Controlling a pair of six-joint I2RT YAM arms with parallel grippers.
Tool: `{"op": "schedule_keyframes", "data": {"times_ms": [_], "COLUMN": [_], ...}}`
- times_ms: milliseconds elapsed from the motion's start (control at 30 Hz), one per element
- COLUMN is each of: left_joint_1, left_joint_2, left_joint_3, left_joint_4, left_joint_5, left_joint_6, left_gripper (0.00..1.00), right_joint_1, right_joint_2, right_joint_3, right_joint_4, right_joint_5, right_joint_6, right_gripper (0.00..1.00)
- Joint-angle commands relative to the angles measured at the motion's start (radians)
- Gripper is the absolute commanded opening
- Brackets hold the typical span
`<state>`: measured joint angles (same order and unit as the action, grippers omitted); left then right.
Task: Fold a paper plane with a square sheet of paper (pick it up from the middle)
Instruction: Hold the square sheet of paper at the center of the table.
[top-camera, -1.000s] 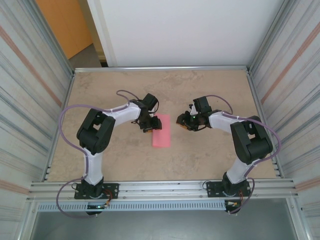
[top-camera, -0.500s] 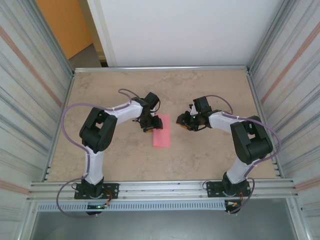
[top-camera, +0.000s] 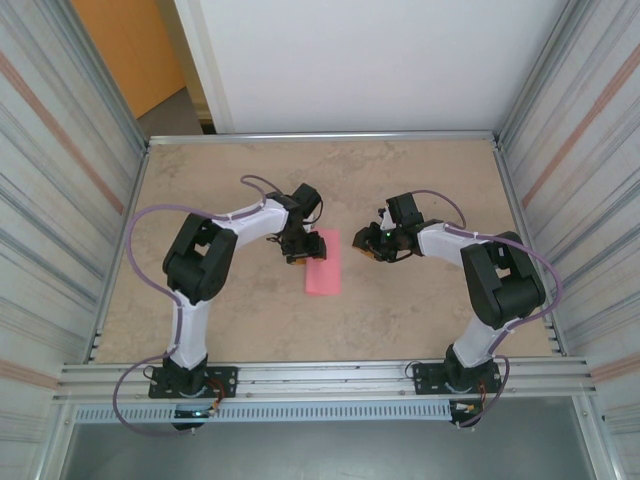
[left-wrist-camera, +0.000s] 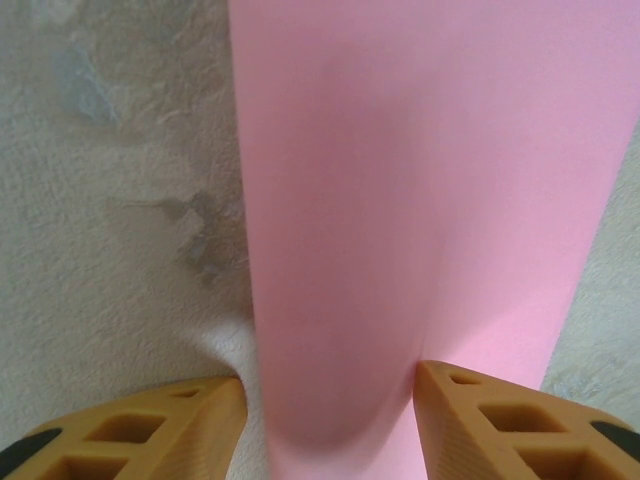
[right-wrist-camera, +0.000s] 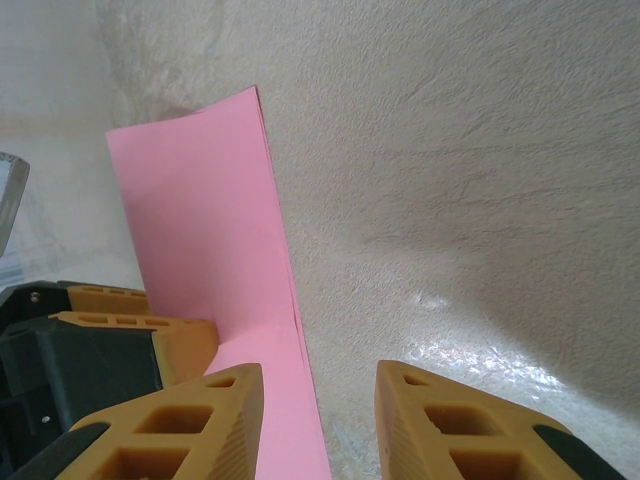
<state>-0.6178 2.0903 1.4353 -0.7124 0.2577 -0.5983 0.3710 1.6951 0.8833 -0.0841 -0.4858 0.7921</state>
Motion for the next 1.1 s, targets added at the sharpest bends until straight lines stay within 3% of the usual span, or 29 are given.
{"op": "schedule_keyframes", "data": {"times_ms": [0, 400, 1067], "left_joint_1": [-0.064, -0.063, -0.063], "left_joint_2": [0.245, 0.268, 0.302], "left_joint_3": [-0.096, -0.086, -0.073], "left_joint_4": [0.103, 0.097, 0.076], "left_joint_5": [0.027, 0.038, 0.045], "left_joint_6": [0.011, -0.001, -0.007], "left_gripper": [0.52, 0.53, 0.54], "right_joint_1": [0.002, 0.042, 0.116], "right_joint_2": [0.000, 0.035, 0.142], "right_joint_3": [-0.003, 0.019, 0.085], "right_joint_4": [-0.011, 0.028, 0.064], "right_joint_5": [0.005, -0.076, -0.142], "right_joint_6": [-0.018, -0.025, -0.015], "right_gripper": [0.35, 0.35, 0.20]}}
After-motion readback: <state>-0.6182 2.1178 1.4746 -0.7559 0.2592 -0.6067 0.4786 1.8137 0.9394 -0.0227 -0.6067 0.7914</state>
